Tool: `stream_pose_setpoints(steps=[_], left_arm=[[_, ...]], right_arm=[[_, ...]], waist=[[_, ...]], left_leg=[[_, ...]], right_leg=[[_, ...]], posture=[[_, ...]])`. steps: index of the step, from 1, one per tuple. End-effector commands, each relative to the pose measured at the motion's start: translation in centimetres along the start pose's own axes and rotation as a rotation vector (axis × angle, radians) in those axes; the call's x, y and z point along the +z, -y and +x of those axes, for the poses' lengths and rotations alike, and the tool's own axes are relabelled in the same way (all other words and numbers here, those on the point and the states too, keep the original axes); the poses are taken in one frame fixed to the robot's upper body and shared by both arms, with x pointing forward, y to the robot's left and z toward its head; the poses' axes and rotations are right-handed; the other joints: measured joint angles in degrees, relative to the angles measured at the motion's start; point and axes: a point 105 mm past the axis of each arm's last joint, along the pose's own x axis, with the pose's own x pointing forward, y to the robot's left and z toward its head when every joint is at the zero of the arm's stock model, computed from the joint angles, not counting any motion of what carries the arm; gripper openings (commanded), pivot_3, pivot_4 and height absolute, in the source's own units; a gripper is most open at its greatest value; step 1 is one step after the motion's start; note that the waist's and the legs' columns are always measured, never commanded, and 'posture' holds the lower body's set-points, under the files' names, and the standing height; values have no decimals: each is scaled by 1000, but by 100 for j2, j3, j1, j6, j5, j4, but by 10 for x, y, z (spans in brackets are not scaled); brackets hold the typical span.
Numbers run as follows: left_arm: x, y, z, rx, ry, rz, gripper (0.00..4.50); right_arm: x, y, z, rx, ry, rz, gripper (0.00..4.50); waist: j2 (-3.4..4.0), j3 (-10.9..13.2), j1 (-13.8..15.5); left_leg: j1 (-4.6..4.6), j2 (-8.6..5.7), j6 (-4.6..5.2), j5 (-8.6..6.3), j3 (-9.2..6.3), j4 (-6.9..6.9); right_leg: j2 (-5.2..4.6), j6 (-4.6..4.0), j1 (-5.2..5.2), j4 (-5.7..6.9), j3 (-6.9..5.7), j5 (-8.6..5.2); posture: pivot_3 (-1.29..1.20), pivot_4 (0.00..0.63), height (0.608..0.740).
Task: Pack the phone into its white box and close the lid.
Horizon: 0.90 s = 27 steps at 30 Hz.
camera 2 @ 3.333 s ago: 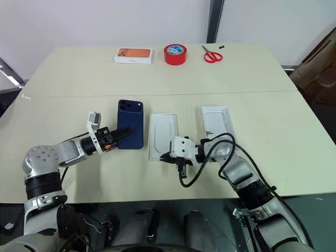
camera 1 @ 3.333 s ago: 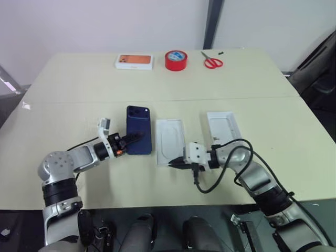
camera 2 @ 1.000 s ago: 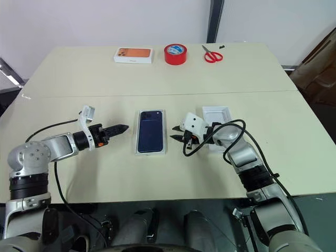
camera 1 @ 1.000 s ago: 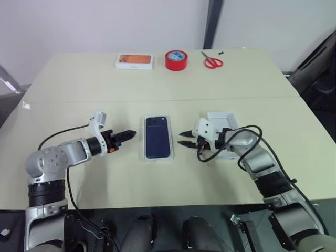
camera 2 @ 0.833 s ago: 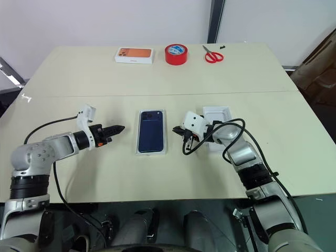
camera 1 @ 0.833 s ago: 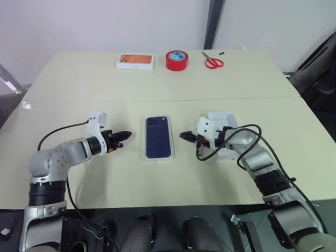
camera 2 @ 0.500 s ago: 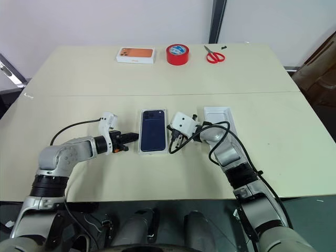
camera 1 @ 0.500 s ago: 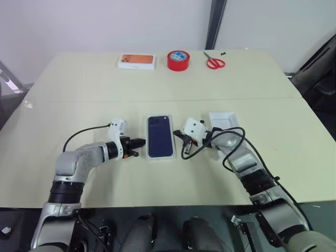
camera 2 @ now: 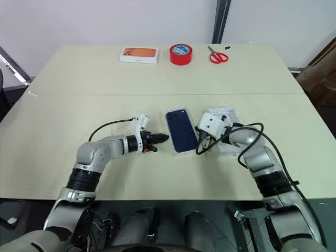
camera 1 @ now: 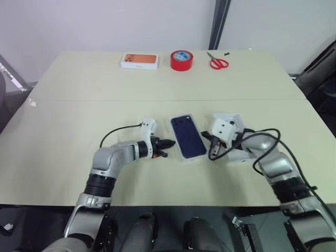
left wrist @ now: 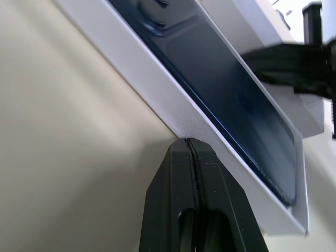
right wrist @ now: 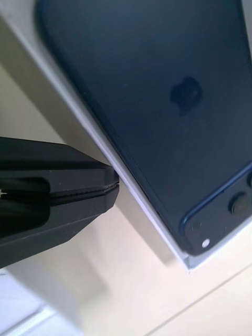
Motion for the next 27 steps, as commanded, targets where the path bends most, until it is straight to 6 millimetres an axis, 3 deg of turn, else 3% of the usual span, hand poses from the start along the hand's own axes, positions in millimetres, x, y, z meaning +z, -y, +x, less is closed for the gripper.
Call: stream_pose_setpoints(steps=[1,13,17,19,21,22,27], left_arm=[[6,22,16,-85,8,46,32],[7,13,5,-56,7,98,32],[26,2,-16,-3,97,183,32],[30,-2,-25,10,108,219,0],[32,-6,-33,14,110,235,549],[34,-8,-37,23,115,257,878],[43,-6,-58,-23,137,366,3401]], right_arm=[[13,-3,-7,9,43,-13,0],[10,7,-10,-46,9,-13,0],[14,21,-23,-88,25,31,0],[12,25,-29,-96,10,53,520],[11,29,-36,-108,-3,67,1207],[11,30,-38,-114,-6,64,1790],[7,34,-45,-155,-24,156,4414]], waist=[[0,0,-5],[0,0,-14],[-1,1,-16],[0,1,-21],[0,1,-16],[0,0,-15],[0,1,-17]], left_leg=[[0,0,0,0,0,0],[0,1,0,0,0,1],[0,2,0,0,1,-2],[-1,4,-1,0,1,-2],[-1,4,-1,0,1,-2],[-1,4,-1,0,1,-2],[-2,5,0,0,1,-2]], right_leg=[[0,0,0,0,0,0],[1,0,-1,0,1,0],[2,0,-4,0,2,0],[3,0,-6,1,2,0],[3,0,-5,1,2,0],[3,0,-5,1,2,0],[3,0,-6,0,3,0]], posture=[[0,150,734],[0,150,734],[0,150,734],[0,150,734],[0,150,734],[0,150,734],[0,150,734]])
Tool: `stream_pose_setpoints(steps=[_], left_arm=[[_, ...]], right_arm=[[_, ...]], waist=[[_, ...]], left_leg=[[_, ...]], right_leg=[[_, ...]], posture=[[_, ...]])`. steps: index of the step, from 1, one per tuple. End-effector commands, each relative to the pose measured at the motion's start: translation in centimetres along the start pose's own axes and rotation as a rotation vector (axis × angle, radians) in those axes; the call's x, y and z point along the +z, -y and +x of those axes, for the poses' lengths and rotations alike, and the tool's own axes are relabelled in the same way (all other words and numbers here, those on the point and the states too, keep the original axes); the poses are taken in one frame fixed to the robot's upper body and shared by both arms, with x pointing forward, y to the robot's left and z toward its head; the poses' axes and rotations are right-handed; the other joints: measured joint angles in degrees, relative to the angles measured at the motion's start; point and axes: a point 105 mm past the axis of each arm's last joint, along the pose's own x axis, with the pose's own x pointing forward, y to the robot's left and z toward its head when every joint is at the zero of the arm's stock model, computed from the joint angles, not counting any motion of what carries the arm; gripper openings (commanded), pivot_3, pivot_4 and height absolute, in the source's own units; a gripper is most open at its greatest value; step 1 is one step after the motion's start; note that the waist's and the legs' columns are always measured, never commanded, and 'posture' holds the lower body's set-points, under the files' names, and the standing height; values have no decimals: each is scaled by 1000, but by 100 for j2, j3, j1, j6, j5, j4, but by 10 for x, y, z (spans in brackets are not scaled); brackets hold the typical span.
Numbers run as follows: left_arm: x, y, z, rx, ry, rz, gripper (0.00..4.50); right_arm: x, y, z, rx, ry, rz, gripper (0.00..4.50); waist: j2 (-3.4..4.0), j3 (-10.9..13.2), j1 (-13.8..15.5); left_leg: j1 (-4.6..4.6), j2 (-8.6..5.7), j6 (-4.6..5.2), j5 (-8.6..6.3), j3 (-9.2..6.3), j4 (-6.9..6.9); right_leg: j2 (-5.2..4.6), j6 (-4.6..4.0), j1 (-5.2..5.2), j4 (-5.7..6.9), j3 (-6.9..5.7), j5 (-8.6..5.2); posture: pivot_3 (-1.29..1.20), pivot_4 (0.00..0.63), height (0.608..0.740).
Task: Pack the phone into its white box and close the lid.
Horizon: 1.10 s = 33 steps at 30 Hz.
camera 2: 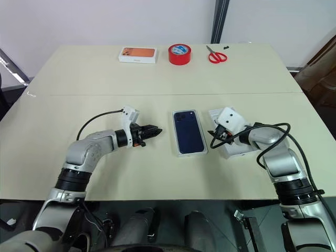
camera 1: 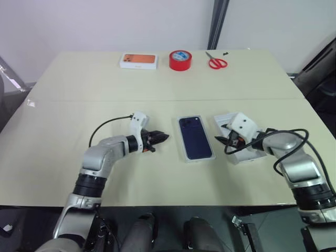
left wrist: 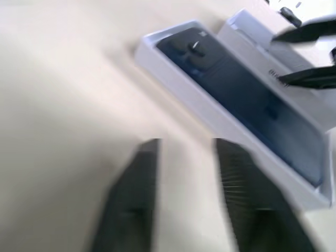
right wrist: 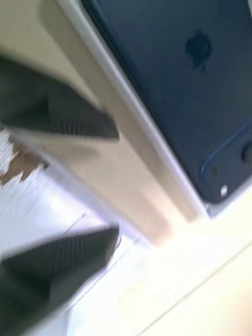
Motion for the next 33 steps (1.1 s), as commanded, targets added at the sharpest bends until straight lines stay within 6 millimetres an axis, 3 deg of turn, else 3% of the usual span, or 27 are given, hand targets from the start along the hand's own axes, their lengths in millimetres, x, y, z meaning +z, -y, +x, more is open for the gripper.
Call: stream_pose_setpoints(steps=[1,5,8,11,13,19,25,33], left_arm=[[24,10,-14,-62,82,167,3847],[31,11,-34,-102,139,347,3847],[33,12,-42,-121,164,438,3847],[31,15,-49,-154,172,501,3847],[25,17,-53,-197,151,506,3847],[16,23,-61,-252,163,522,3847],[7,29,-67,-303,155,515,3847],[0,32,-71,-331,139,518,3847]], right_arm=[[8,7,-8,-64,5,34,4500],[8,-1,-3,-106,-75,142,4500],[3,-9,-6,-81,-159,131,4500],[-1,-13,-11,-54,-213,266,4500],[4,-20,-13,-18,-234,309,4500],[0,-10,-19,-81,-318,433,4500],[4,-13,-15,-126,-389,549,4500],[8,-11,-11,-137,-402,560,4500]], waist=[[0,0,-1],[3,-1,-2],[4,0,0],[4,0,11],[4,0,5],[7,1,-14],[7,1,-32],[9,1,-33]], left_leg=[[-2,0,0,0,0,0],[-1,2,-1,0,0,-2],[-5,2,0,0,1,-2],[-7,0,4,-2,0,0],[-6,0,29,-17,0,-1],[-7,1,40,-23,0,-3],[-7,1,42,-24,2,-4],[-8,0,45,-26,3,-4]], right_leg=[[0,0,-1,0,0,0],[-2,-1,-5,0,2,0],[-2,-2,-8,-1,2,0],[-6,-2,-4,-2,0,0],[-6,-2,-6,-3,1,0],[-6,-2,-8,-3,0,0],[-6,-2,-12,-2,2,0],[-6,-2,-12,-2,2,0]], posture=[[0,150,734],[0,150,734],[0,150,734],[0,150,734],[0,150,734],[0,150,734],[0,150,734],[0,150,734]])
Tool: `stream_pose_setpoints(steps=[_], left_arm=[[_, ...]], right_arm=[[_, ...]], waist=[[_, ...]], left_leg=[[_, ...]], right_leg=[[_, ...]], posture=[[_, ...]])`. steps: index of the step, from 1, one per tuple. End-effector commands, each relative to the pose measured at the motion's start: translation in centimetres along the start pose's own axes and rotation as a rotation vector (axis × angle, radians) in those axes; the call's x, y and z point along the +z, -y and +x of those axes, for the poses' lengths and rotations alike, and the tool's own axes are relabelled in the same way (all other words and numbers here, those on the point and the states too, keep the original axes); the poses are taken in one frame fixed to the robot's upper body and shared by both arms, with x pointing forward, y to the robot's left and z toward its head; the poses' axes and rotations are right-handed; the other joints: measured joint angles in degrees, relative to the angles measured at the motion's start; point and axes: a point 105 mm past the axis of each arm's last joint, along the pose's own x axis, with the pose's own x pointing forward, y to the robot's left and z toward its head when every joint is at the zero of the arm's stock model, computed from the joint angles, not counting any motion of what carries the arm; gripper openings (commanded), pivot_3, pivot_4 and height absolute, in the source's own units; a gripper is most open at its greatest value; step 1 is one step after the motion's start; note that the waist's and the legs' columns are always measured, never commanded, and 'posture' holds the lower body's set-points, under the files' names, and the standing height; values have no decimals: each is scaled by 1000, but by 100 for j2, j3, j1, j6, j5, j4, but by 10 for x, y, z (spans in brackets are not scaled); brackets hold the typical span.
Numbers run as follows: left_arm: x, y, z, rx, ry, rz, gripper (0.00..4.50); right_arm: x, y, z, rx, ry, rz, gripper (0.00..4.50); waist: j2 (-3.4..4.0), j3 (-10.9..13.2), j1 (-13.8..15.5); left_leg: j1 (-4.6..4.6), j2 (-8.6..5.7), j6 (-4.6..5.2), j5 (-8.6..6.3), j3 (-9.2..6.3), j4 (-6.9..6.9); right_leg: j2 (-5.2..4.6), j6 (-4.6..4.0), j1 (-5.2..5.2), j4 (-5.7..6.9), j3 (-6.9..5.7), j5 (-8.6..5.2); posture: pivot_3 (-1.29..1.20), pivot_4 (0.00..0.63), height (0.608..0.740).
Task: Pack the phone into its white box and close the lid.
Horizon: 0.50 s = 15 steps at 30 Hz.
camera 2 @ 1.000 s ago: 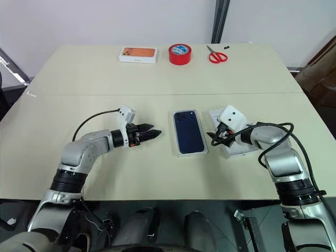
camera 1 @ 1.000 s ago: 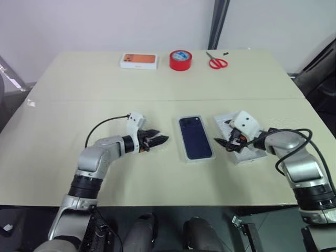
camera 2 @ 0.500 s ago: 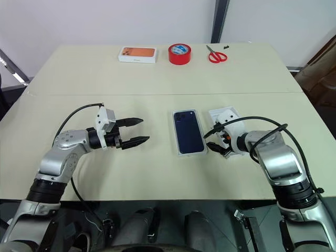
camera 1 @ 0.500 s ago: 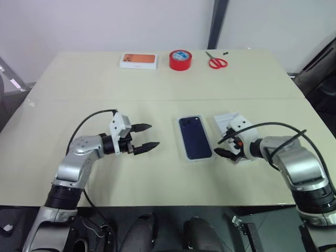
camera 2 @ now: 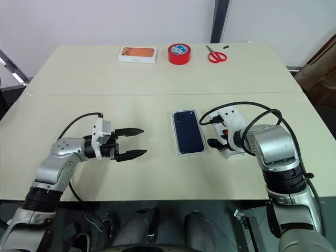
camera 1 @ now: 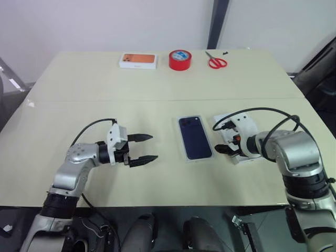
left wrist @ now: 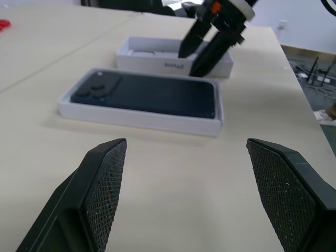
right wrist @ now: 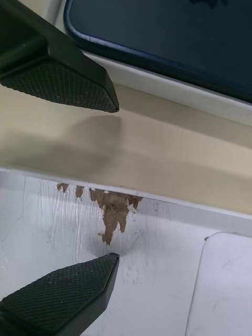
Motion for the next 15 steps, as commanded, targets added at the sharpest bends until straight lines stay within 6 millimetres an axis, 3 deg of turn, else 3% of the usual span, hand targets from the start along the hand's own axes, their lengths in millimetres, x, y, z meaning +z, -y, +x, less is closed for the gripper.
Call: stream_pose_setpoints(steps=[1,8,11,15], left_arm=[[11,0,-2,-8,38,49,3847],[10,1,2,-1,53,47,3847],[9,2,4,2,58,45,3902],[9,2,6,11,65,42,3902]], right_arm=[[13,4,-8,-31,34,-16,4500],[12,10,-5,-53,12,4,4500],[10,5,-2,-31,5,5,3634],[-4,0,4,-32,-32,-4,1665]], waist=[[0,0,-4],[0,0,-13],[0,0,-40],[0,0,-88]], left_leg=[[0,0,0,0,0,0],[0,0,2,-1,1,0],[0,0,2,-1,1,-1],[0,1,2,-1,0,-2]], right_leg=[[0,0,0,0,0,0],[0,0,0,0,0,0],[0,0,0,0,0,0],[1,0,0,1,-1,0]], posture=[[0,150,734],[0,150,734],[0,150,734],[0,150,734]])
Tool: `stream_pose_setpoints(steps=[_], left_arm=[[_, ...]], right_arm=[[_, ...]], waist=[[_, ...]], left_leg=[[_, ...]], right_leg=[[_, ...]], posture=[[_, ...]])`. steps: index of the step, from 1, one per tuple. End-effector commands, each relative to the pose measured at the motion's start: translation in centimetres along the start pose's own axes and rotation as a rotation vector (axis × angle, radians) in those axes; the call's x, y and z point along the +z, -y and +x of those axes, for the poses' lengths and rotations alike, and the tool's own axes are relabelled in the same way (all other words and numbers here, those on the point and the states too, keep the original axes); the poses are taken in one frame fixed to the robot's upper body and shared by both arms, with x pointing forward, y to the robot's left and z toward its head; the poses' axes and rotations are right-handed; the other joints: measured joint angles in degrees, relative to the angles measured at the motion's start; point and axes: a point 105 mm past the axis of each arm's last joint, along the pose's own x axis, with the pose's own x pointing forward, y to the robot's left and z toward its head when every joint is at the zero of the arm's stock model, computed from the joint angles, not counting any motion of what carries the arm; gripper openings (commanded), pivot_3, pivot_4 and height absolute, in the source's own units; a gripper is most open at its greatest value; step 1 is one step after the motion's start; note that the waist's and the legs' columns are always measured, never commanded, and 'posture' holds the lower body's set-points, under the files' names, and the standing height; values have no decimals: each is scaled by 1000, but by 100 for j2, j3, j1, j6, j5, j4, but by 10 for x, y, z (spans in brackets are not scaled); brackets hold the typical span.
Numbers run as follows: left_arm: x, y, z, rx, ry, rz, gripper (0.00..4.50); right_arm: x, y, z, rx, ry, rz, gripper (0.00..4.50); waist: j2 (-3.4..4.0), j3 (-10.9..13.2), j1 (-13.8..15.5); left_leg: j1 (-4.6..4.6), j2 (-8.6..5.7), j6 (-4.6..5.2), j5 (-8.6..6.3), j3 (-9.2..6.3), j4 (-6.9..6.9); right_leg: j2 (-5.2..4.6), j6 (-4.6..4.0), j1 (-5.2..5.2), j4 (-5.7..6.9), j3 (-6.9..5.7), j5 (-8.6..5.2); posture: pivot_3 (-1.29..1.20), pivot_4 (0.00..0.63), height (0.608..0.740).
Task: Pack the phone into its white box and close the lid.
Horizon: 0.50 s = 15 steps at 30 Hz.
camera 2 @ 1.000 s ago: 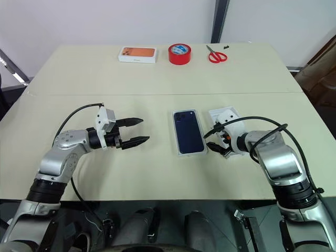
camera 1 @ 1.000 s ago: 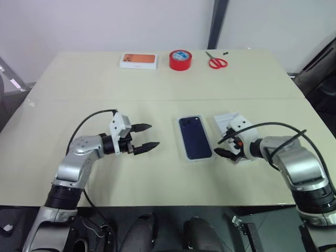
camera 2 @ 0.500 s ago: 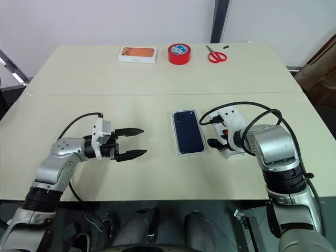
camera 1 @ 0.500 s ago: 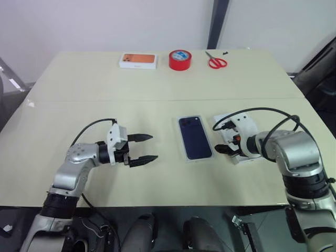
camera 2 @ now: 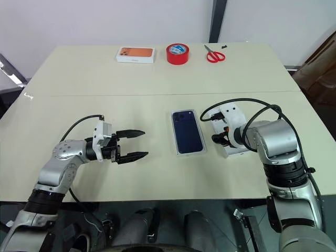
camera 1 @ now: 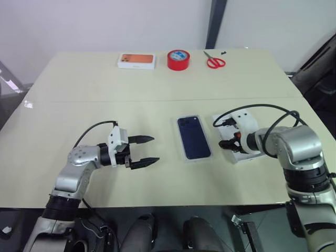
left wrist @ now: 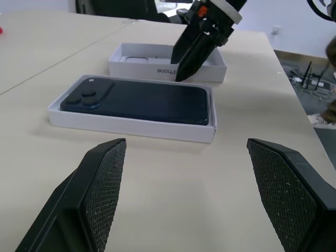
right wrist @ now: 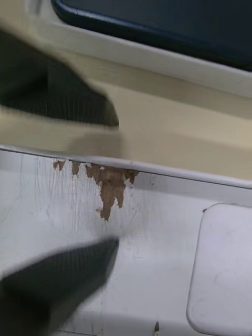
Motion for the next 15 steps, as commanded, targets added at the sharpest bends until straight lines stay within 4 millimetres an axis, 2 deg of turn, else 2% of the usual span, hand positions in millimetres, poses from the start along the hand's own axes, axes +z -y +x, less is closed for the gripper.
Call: stream_pose_setpoints(steps=[1,3,11,15], left_arm=[[7,1,0,10,26,29,3902],[7,1,0,15,25,30,3902],[7,-3,-2,37,19,29,3902],[9,-7,-2,62,26,24,3902]], right_arm=[[-7,-4,1,-5,-13,-17,1138],[-6,-3,2,-24,-10,-14,92],[8,2,3,-60,33,49,34],[36,9,-3,-66,134,114,34]], waist=[[0,0,-15],[0,0,-16],[-1,-2,-20],[1,-1,-23]], left_leg=[[0,0,0,0,0,0],[1,1,1,0,0,1],[4,1,2,-1,0,5],[3,0,2,-1,1,4]], right_leg=[[0,0,0,0,0,0],[1,0,2,0,0,0],[1,0,7,0,0,0],[1,0,2,3,2,0]], posture=[[0,150,734],[0,150,734],[0,150,734],[0,150,734]])
